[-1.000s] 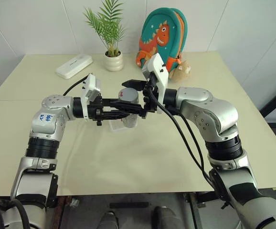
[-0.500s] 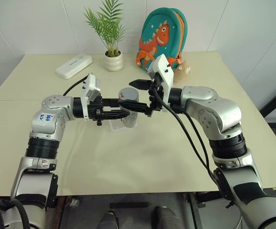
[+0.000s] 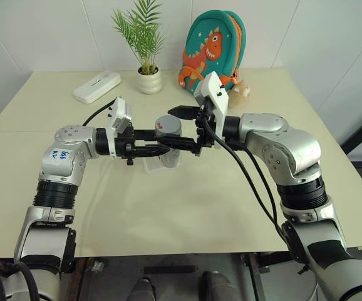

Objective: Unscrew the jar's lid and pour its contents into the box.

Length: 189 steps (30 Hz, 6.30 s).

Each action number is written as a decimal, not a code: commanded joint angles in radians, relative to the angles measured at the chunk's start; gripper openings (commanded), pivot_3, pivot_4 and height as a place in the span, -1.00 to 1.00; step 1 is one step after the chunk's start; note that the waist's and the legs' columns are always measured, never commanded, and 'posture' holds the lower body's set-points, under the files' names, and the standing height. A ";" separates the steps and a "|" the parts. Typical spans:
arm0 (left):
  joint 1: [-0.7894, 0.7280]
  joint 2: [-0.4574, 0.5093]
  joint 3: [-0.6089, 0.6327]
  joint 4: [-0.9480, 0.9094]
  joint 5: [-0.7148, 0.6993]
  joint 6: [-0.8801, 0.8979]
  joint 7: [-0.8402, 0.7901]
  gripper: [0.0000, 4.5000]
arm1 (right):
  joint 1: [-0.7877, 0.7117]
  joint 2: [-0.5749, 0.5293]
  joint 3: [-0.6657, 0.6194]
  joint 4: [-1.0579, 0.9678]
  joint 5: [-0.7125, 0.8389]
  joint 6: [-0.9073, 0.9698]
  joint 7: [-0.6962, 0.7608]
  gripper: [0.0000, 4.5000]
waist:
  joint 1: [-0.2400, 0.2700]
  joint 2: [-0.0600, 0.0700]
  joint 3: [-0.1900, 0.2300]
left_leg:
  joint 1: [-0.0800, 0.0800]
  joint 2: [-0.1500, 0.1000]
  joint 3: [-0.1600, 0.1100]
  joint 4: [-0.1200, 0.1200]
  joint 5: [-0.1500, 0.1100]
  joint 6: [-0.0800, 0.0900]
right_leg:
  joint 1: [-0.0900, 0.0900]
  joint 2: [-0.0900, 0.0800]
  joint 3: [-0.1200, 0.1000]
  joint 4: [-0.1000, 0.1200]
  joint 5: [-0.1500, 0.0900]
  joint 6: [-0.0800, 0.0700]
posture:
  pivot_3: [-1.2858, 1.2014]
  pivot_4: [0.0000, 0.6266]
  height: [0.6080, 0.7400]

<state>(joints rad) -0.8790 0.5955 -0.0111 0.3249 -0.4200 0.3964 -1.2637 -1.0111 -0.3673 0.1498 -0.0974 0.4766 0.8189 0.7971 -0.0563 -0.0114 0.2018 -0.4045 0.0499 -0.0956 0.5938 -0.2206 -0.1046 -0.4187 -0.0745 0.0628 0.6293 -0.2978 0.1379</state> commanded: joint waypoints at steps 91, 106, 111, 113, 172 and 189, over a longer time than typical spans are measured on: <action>-0.002 0.006 -0.007 -0.019 0.012 -0.025 -0.009 -0.17 | -0.139 -0.052 -0.042 0.097 -0.045 -0.083 0.087 0.21 | 0.000 0.000 0.000 | 0.000 0.000 0.000 0.000 0.000 0.000 | 0.000 0.000 0.000 0.000 0.000 0.000 | 0.03 -0.52 1.00; -0.013 0.000 -0.011 -0.003 0.017 -0.038 -0.010 -0.17 | -0.113 -0.045 -0.020 0.057 -0.040 -0.070 0.099 0.16 | 0.000 0.000 0.000 | 0.000 0.000 0.000 0.000 0.000 0.000 | 0.000 0.000 0.000 0.000 0.000 0.000 | 0.03 -0.52 1.00; -0.013 0.003 -0.017 0.003 0.022 -0.039 -0.018 -0.17 | -0.143 -0.057 -0.025 0.082 -0.054 -0.090 0.110 0.16 | 0.000 0.000 0.000 | 0.000 0.000 0.000 0.000 0.000 0.000 | 0.000 0.000 0.000 0.000 0.000 0.000 | 0.03 -0.52 1.00; -0.010 0.004 -0.021 0.004 0.024 -0.037 -0.023 -0.17 | -0.162 -0.060 -0.030 0.100 -0.060 -0.100 0.116 0.16 | -0.001 0.000 0.000 | 0.000 0.000 0.000 0.000 0.000 0.000 | 0.000 0.000 0.000 0.000 0.000 0.000 | 0.03 -0.52 1.00; 0.027 -0.013 -0.081 0.025 0.052 -0.044 -0.108 -0.17 | -0.362 -0.097 -0.069 0.354 -0.088 -0.283 0.257 0.16 | -0.001 0.000 0.000 | 0.000 0.000 0.000 0.000 0.000 0.000 | 0.000 0.000 0.000 0.000 0.000 0.000 | 0.03 -0.52 1.00; 0.002 -0.022 -0.063 0.031 0.017 -0.009 -0.103 -0.17 | -0.304 -0.075 -0.069 0.288 -0.059 -0.261 0.239 0.16 | -0.002 0.001 0.000 | 0.000 0.000 0.000 0.000 0.000 0.000 | 0.000 0.000 0.000 0.001 0.000 0.000 | 0.03 -0.52 1.00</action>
<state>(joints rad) -0.9218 0.5820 0.0132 0.3713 -0.4164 0.3659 -1.2678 -1.2664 -0.4159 0.2175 0.2670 0.4047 0.5937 1.1260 -0.0582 -0.0107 0.2023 -0.4047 0.0499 -0.0955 0.5941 -0.2204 -0.1050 -0.4189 -0.0745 0.0628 0.6300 -0.2978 0.1380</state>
